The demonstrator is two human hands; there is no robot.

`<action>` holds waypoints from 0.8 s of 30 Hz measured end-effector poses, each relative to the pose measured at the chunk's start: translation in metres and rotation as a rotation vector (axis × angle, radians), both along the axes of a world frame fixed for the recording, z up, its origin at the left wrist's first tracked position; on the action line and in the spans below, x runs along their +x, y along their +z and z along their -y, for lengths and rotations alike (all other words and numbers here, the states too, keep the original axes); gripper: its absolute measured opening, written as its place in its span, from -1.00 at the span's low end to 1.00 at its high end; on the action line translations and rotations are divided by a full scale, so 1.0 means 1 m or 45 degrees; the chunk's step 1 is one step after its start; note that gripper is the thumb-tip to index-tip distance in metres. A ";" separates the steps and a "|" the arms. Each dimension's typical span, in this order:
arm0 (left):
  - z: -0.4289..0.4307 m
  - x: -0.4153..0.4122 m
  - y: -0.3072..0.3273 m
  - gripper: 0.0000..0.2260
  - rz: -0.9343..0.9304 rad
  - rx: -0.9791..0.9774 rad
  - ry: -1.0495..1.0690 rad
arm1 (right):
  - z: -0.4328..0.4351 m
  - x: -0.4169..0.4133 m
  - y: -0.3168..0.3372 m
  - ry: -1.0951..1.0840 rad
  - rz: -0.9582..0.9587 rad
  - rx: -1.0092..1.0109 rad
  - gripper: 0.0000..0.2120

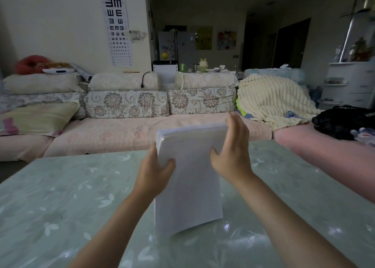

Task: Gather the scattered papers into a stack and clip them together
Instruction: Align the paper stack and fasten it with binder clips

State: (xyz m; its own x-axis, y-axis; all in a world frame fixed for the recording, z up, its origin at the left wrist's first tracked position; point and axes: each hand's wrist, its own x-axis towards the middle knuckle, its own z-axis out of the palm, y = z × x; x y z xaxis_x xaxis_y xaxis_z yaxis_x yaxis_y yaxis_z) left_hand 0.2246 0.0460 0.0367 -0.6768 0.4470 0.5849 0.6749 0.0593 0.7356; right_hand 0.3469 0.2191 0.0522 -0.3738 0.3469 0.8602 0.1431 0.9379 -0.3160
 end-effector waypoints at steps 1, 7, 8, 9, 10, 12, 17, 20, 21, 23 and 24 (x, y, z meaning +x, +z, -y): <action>0.000 0.002 0.003 -0.72 -0.085 -0.062 0.014 | 0.003 0.004 0.015 0.042 0.070 0.169 -0.12; 0.003 0.016 0.031 -0.72 -0.617 -0.210 -0.012 | 0.026 0.020 0.059 0.306 0.495 0.172 -0.44; 0.005 0.018 0.035 -0.74 -0.684 -0.212 -0.014 | 0.026 0.022 0.060 0.324 0.502 0.100 -0.53; 0.006 0.019 0.037 -0.75 -0.758 -0.221 0.000 | 0.025 0.025 0.062 0.332 0.494 0.046 -0.59; 0.008 0.020 0.039 -0.75 -0.824 -0.228 0.011 | 0.025 0.027 0.063 0.324 0.490 0.012 -0.62; 0.009 0.022 0.042 -0.72 -0.902 -0.239 0.020 | 0.025 0.031 0.065 0.251 0.540 -0.062 -0.71; 0.022 0.005 0.042 -0.74 -0.672 -0.526 0.026 | 0.018 0.032 0.048 0.289 0.500 -0.379 -0.80; 0.046 -0.025 0.028 -0.76 -0.486 -0.920 0.069 | -0.001 0.042 0.038 0.331 0.330 -0.604 -0.83; 0.053 -0.033 0.022 -0.82 -0.355 -0.883 0.033 | -0.006 0.046 0.035 0.337 0.280 -0.683 -0.83; 0.058 -0.042 0.010 -0.87 -0.062 -0.588 -0.048 | -0.017 0.051 0.026 0.361 0.208 -0.835 -0.86; 0.056 -0.042 0.006 -0.85 0.095 -0.390 -0.068 | -0.021 0.052 0.020 0.367 0.184 -0.894 -0.87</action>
